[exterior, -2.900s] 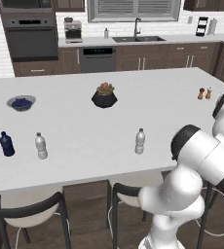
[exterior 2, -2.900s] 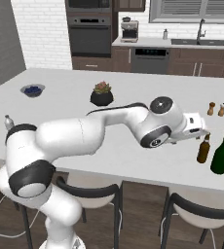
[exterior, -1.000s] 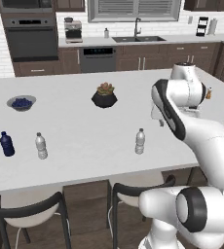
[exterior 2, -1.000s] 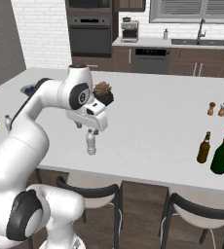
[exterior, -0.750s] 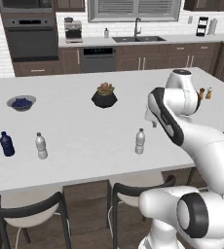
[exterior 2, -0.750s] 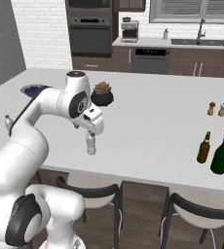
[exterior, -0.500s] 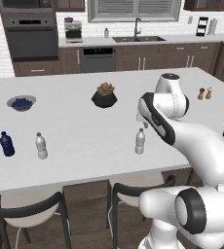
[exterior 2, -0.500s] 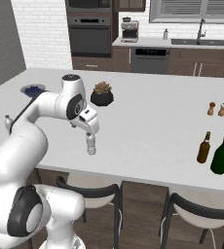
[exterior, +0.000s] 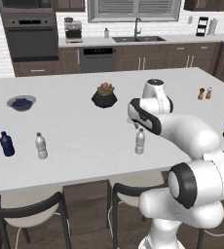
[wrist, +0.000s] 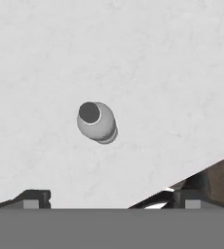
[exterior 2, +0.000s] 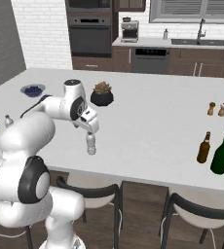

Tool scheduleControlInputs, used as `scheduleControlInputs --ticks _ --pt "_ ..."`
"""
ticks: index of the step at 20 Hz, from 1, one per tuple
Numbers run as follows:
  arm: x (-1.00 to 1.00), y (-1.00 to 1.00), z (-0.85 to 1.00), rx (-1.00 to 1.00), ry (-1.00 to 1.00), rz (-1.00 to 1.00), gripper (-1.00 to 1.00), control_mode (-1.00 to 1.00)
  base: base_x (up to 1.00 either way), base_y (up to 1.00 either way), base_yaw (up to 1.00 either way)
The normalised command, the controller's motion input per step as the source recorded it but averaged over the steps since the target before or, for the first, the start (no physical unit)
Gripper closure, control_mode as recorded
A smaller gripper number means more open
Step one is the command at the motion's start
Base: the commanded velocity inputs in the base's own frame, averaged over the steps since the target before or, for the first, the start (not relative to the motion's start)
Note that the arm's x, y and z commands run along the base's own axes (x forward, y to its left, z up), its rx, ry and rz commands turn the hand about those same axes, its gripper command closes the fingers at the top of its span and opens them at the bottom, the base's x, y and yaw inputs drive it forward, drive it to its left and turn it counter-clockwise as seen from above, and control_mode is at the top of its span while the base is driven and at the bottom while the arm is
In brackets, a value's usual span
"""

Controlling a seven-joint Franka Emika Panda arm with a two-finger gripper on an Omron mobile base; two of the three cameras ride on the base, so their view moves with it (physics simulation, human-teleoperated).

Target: Move the plastic bottles in the middle to the plastics group, and the glass bottles in the middle to the glass group.

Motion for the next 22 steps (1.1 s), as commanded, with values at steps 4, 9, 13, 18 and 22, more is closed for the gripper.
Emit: scheduleControlInputs --ticks 4,9,13,18,22 --pt "0.42 -0.01 -0.37 0.00 0.07 0.00 -1.00 -1.00 0.00 0.00 0.00" --pt "0.37 0.00 -0.34 0.00 0.09 0.00 -1.00 -1.00 0.00 0.00 0.00" --pt "0.44 0.00 -0.27 0.00 0.07 0.00 -1.00 -1.00 0.00 0.00 0.00" --pt "0.42 0.00 -0.16 0.00 0.03 0.00 -1.00 -1.00 0.00 0.00 0.00" --pt "0.18 0.00 -0.08 -0.01 0.03 0.00 -1.00 -1.00 0.00 0.00 0.00"
